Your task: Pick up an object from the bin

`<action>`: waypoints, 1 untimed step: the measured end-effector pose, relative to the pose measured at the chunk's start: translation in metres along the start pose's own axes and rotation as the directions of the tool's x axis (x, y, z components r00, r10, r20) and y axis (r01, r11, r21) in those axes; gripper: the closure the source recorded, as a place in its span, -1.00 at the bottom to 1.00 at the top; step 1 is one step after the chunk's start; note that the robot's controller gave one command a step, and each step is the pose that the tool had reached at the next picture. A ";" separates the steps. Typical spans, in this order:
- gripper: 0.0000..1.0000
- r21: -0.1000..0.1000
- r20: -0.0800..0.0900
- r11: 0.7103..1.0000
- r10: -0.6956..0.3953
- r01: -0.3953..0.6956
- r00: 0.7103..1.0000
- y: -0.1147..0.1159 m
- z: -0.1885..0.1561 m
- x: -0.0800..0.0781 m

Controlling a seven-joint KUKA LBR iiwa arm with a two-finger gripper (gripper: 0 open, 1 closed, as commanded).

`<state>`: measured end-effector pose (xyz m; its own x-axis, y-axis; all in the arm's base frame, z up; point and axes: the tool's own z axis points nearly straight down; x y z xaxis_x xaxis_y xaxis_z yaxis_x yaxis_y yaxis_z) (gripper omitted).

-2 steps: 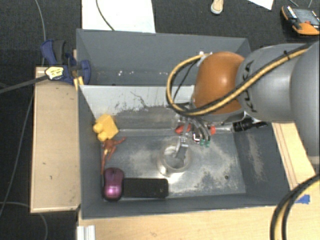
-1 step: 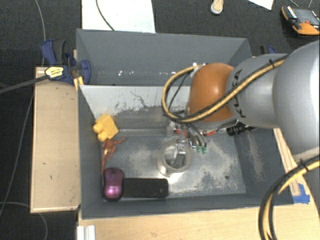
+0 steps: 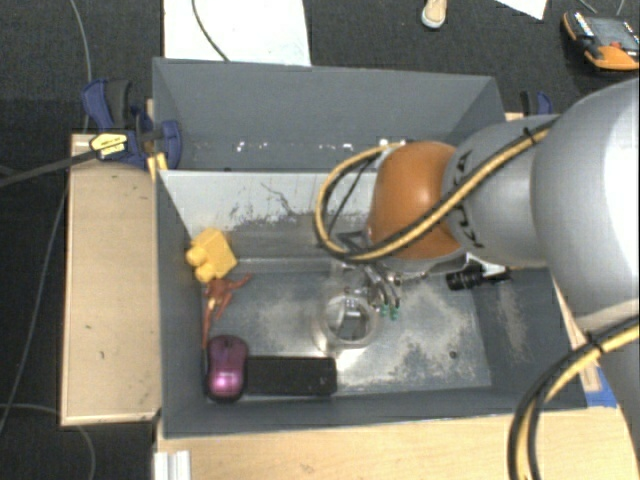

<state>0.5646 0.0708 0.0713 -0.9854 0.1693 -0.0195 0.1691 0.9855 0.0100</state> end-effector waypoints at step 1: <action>1.00 0.007 -0.014 0.990 0.140 -0.140 0.990 -0.008 0.001 -0.014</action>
Offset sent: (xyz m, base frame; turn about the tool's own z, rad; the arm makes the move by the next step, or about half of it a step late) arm 0.0000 0.0000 0.0000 0.0000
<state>0.5771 0.0601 0.0707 -0.9522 0.3054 -0.0041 0.3054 0.9522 0.0052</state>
